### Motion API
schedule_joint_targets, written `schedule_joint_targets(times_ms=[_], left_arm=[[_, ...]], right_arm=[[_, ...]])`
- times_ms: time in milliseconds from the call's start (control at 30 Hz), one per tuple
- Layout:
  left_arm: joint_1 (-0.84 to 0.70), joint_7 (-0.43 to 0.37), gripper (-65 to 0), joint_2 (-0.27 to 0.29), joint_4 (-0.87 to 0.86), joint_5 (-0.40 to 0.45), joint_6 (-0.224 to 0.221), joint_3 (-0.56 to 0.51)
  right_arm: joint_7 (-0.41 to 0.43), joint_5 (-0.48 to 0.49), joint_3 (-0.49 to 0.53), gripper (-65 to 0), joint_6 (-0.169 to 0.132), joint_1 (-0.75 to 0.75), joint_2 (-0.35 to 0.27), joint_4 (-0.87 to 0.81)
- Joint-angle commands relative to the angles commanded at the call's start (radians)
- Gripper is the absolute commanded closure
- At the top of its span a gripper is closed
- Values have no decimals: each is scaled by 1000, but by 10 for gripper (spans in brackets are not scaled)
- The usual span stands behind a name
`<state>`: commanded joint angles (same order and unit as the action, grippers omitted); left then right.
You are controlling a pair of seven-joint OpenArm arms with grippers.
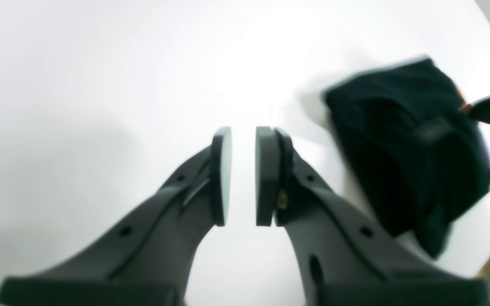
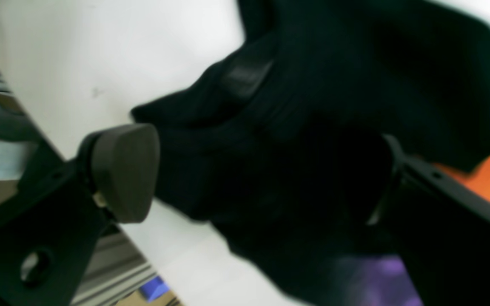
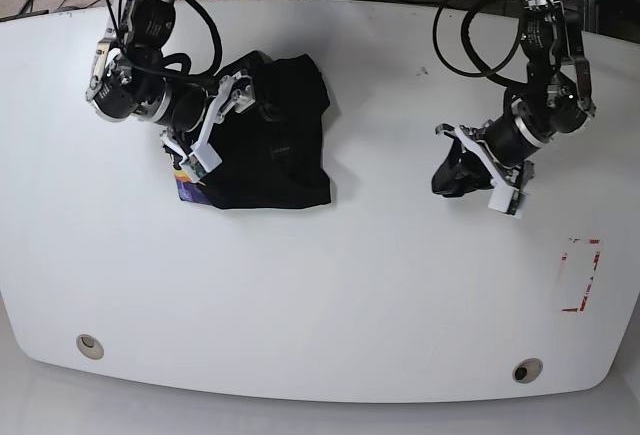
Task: Layout the t-shirt on the table in an organized manner, then fold the t-shirt properly
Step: 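Grasp the folded black shirt bundle edges with both grippers, then fold the bundle with the left gripper over toward the right gripper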
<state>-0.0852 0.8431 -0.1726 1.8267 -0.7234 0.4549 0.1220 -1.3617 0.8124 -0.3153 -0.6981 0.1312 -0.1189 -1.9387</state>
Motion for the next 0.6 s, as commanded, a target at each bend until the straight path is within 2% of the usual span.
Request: schedule_joint_targets(times_ms=[167,333,467,600], left_arm=[[9,0,-82,52,3,75,0,-87],[32,-2,-83,95,2,123,2,-140],[48,-2,-83,120,0,149,2,-203],[54,-6,-83,166,-3,206,2,-270]], right_arm=[[8,-6,2,-650,0,12,43,5],[8,-3,2,-650,0,9,60,0],[9,-6,-15,-650,0,-29,44,-8],[11,-9,-86,-650,0,-80,-17,-6]])
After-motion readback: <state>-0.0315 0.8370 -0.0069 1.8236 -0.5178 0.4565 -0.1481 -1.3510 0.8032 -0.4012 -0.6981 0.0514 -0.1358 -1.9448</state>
